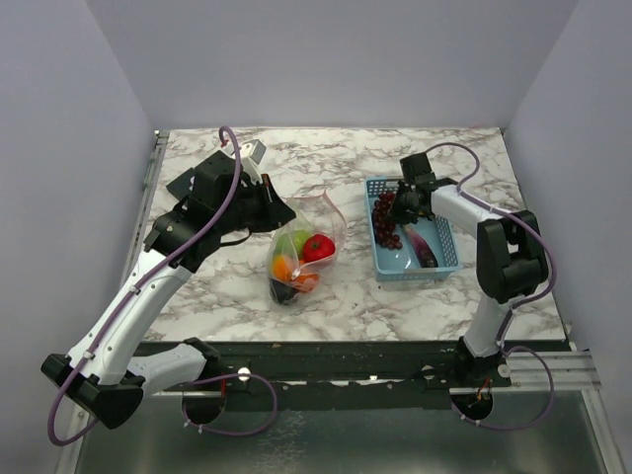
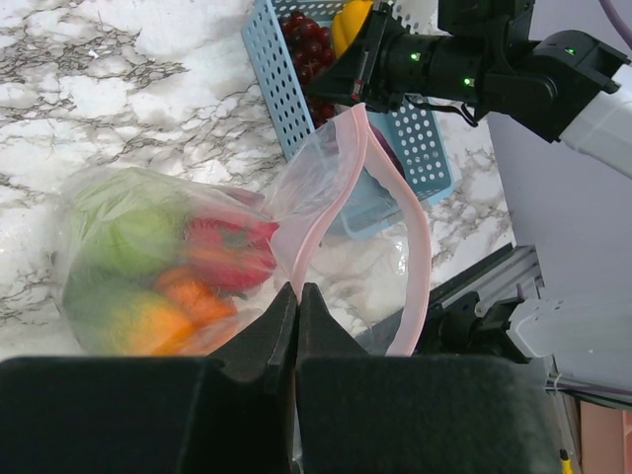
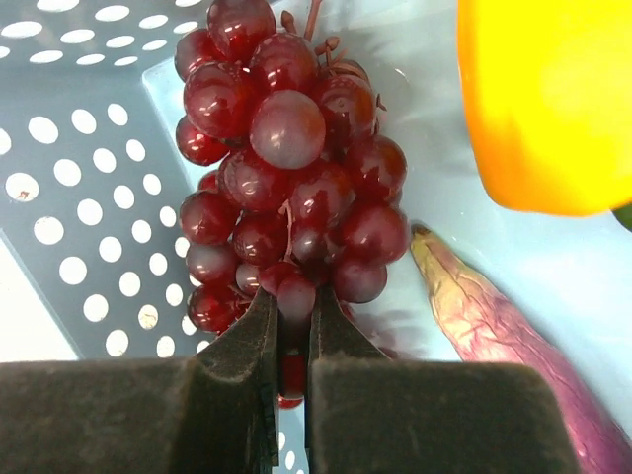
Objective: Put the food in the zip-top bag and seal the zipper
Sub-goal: Pick up the fake fruit from the bin.
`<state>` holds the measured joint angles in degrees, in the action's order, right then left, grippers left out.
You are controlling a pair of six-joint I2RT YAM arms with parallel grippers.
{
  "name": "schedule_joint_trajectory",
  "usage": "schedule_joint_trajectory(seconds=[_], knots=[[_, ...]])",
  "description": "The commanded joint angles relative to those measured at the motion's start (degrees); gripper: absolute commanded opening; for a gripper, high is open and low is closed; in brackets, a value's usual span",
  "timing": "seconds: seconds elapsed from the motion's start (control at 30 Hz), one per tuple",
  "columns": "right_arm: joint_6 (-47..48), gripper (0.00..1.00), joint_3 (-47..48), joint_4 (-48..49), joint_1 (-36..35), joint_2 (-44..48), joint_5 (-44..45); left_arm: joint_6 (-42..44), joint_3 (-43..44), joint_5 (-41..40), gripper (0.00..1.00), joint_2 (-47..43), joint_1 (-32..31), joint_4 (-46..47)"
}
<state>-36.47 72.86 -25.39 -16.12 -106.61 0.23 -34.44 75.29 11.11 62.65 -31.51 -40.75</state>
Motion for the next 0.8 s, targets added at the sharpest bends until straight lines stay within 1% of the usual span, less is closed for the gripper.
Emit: schedule_joint_trajectory(seconds=[0.0, 0.43, 0.67, 0.77], knots=[[1.8, 0.00, -1.6, 1.6, 0.2, 5.3, 1.8, -0.3, -0.6, 0.7, 0.00, -1.2, 0.1, 1.5], [4.9, 0.01, -3.9, -1.6, 0.2, 18.6, 4.7, 0.2, 1.1, 0.2, 0.00, 0.4, 0.1, 1.7], [6.2, 0.01, -3.4, -3.0, 0.3, 26.5, 2.8, 0.8, 1.9, 0.3, 0.00, 1.5, 0.1, 1.9], [7.0, 0.01, -2.6, -3.5, 0.2, 29.4, 0.7, 0.9, 1.9, 0.5, 0.00, 1.8, 0.1, 2.1]])
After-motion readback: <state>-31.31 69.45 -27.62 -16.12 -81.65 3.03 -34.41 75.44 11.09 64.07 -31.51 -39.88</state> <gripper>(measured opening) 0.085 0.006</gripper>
